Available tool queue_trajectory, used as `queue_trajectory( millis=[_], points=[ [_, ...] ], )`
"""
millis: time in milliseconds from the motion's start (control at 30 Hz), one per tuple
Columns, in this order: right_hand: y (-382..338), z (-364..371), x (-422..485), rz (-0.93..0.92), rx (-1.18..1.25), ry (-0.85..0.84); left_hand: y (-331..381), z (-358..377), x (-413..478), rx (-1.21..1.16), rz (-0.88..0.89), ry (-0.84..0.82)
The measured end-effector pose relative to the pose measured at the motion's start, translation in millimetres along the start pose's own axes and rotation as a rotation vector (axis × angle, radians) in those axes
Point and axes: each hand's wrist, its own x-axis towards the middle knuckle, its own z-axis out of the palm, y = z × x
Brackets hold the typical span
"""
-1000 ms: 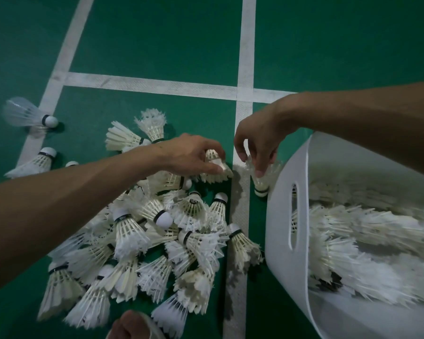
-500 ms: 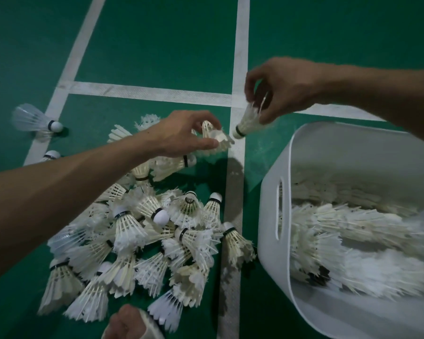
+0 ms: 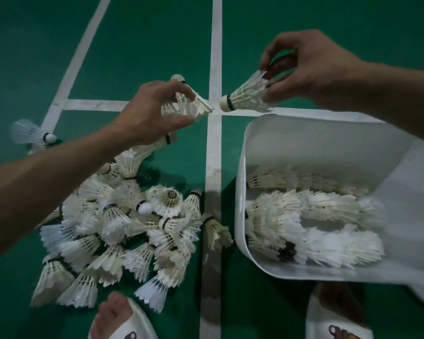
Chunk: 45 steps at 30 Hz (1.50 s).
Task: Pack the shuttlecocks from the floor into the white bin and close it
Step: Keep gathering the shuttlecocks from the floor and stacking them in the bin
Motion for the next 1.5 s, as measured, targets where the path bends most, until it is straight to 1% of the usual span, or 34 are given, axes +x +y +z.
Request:
queue_trajectory(
  millis=[100,267,400,533,600,733,833,967,1067,1167,1333,1500],
  points=[
    [5,-17,-28,0.004,0.049,0.049,26,-6,-2,0.003,0.033,0.051],
    [24,-44,-67,0.046,0.160,0.158,80,-23,-1,-0.067,0.125,0.141],
    [44,-58,-89,0.111,0.178,0.244,110,-14,3,-0.098,0.170,0.088],
    [63,-64,-109,0.153,0.208,0.283,133,1,5,-0.111,0.223,0.031],
    [73,-67,-118,0.222,0.232,0.262,143,5,7,-0.110,0.232,0.012],
    [88,-67,-136,0.321,0.334,0.212,155,9,9,-0.182,0.217,-0.006],
    [102,-61,-147,0.372,0.366,0.167,169,21,5,-0.164,0.269,-0.051],
    [122,-55,-158,0.400,0.284,0.076,181,51,-5,-0.111,0.308,-0.235],
    [131,-53,-164,0.384,0.158,0.007,181,67,-5,-0.057,0.345,-0.304],
    [136,-49,-166,0.370,0.044,-0.070,183,72,-2,0.018,0.389,-0.311],
    [140,-31,-168,0.453,0.082,-0.185,182,69,0,0.032,0.365,-0.324],
    [139,-13,-163,0.422,0.091,-0.248,176,65,2,0.039,0.364,-0.317]
  ],
)
